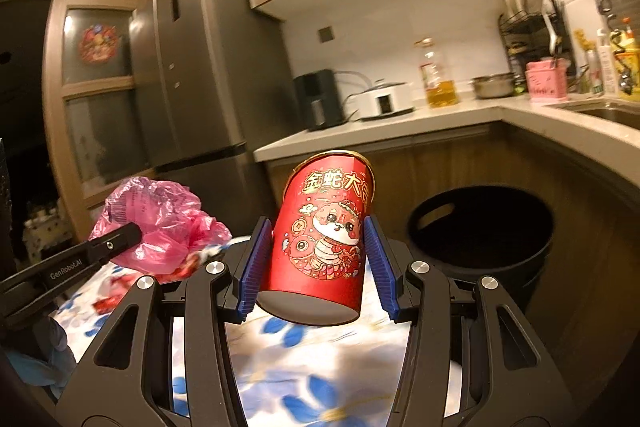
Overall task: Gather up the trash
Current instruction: 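Carry the red cup and pink bag over the black bin with both tools, then open both tools to drop the red cup and pink bag into the bin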
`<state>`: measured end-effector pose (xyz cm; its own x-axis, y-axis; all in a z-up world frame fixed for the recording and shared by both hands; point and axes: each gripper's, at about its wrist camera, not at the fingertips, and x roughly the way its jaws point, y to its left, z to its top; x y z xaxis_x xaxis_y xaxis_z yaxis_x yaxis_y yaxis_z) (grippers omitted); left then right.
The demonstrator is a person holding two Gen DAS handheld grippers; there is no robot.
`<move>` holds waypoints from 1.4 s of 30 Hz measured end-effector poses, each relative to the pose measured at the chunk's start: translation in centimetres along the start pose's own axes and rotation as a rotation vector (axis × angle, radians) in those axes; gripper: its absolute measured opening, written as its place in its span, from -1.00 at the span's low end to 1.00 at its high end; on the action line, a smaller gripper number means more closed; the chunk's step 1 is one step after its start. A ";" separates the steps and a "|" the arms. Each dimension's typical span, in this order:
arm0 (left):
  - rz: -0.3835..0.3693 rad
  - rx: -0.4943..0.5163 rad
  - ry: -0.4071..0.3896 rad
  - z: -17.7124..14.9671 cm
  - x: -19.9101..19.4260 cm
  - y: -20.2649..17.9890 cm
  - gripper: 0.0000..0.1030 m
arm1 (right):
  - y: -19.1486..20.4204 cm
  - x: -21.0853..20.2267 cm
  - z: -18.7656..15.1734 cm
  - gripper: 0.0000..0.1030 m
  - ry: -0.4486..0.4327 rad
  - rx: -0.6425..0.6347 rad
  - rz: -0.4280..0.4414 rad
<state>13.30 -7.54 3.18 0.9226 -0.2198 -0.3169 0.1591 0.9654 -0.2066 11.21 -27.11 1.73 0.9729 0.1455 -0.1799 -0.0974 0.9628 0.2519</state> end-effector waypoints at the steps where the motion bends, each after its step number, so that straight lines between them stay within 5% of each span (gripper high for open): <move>1: -0.014 0.009 0.001 0.0 0.5 -0.7 -0.95 | -0.7 0.0 0.3 -0.09 -0.008 0.000 -0.015; 20: -0.201 0.135 0.024 0.4 9.7 -13.7 -0.95 | -11.5 0.7 3.9 -0.08 -0.108 0.018 -0.229; 42: -0.241 0.168 0.092 -0.5 16.0 -17.3 -0.95 | -15.2 4.6 4.4 -0.08 -0.075 0.040 -0.261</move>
<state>25.10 -27.85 1.28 0.8167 -0.4500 -0.3612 0.4325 0.8918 -0.1329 18.08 -42.04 1.29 0.9769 -0.1252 -0.1732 0.1657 0.9555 0.2441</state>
